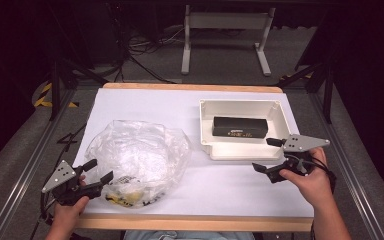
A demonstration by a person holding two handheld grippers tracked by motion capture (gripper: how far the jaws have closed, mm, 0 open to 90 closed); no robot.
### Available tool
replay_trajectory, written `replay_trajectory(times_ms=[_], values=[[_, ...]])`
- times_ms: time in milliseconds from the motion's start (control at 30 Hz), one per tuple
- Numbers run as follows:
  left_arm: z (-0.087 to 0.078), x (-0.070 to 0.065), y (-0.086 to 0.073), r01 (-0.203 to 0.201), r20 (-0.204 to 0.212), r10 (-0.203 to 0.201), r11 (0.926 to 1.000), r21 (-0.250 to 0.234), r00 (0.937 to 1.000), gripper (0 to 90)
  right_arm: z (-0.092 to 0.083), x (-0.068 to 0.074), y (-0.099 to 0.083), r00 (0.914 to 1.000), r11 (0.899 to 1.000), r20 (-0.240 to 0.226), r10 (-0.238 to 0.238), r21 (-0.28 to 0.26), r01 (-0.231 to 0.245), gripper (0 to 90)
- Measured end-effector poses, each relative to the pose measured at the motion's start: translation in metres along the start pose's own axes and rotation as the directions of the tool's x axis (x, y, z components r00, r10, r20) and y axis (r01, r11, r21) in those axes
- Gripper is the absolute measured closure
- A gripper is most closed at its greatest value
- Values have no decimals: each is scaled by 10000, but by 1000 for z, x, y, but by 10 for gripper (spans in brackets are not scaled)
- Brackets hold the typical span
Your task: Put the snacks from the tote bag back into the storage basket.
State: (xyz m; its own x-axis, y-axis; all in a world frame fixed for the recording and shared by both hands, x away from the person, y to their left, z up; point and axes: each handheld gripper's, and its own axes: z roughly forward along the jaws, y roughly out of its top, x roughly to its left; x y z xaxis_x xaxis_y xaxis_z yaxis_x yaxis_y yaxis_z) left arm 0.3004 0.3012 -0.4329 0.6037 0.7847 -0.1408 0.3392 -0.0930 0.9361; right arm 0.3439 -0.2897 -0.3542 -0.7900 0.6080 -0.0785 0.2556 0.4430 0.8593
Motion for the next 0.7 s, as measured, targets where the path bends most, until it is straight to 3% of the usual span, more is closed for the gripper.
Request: replay_trajectory(times_ms=[133, 433, 600, 700], values=[[0, 0, 0, -32, 1, 32, 10000, -2, 10000, 244, 4, 3, -15, 9997, 9998, 116, 203, -95, -202, 53], [-1, -1, 0, -30, 54, 30, 10000, -69, 10000, 244, 20, 6, -47, 9988, 9934, -135, 465, -1039, -476, 45], [-1, 1, 1, -32, 152, 32, 10000, -5, 9999, 244, 28, 9, -58, 9974, 9928, 95, 713, -976, -700, 46], [-1, 1, 0, -15, 183, 15, 10000, -11, 9998, 244, 31, 10, -68, 9919, 9896, 531, 1153, -926, -1101, 46]])
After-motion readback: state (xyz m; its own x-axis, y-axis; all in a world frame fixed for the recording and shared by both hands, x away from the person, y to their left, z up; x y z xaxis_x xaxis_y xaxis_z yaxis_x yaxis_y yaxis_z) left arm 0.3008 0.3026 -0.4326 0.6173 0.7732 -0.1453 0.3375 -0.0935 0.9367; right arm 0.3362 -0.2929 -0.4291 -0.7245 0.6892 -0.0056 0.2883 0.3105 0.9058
